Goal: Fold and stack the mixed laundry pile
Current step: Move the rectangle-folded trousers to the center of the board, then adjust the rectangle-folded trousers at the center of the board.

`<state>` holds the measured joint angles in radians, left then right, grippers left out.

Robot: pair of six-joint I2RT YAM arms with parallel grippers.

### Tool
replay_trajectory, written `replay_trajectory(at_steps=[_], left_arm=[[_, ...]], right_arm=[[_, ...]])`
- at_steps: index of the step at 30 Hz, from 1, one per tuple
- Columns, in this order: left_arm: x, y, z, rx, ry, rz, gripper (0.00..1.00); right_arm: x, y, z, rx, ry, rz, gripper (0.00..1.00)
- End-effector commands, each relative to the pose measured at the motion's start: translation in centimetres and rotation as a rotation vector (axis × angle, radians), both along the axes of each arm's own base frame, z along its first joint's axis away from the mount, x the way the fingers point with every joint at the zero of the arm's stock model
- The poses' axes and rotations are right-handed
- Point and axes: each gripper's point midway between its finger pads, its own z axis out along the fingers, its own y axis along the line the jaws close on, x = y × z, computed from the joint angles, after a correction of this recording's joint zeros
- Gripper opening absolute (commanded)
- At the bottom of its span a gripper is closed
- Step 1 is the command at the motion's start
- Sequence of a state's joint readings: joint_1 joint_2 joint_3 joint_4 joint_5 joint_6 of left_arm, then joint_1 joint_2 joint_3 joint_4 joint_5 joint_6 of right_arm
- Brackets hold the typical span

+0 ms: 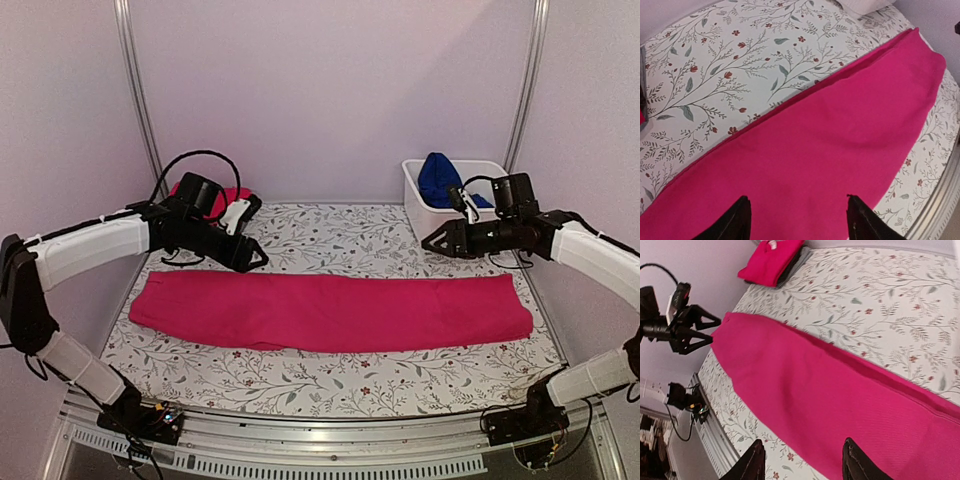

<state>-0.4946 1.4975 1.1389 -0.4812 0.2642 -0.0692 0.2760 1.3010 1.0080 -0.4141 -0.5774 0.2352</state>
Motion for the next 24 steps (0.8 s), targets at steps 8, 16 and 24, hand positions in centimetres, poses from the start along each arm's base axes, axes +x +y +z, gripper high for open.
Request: replay_trajectory(at_steps=[8,16,24], left_arm=[[-5.9,0.2,-3.9,-0.062,0.226,0.107,0.62],[-7.4,3.0,-2.4,-0.12,0.192,0.225,0.63],[-8.6,3.4,-2.3,-0.161,0.212,0.208,0.63]], right_arm=[[-9.7,19.5,-5.4,-0.245,-0.08,0.582,0.46],[-12.8,26.8,-10.5,-0.28,-0.101,0.745,0.53],[-11.2,27.6,-16.8,-0.51,-0.139,0.692,0.54]])
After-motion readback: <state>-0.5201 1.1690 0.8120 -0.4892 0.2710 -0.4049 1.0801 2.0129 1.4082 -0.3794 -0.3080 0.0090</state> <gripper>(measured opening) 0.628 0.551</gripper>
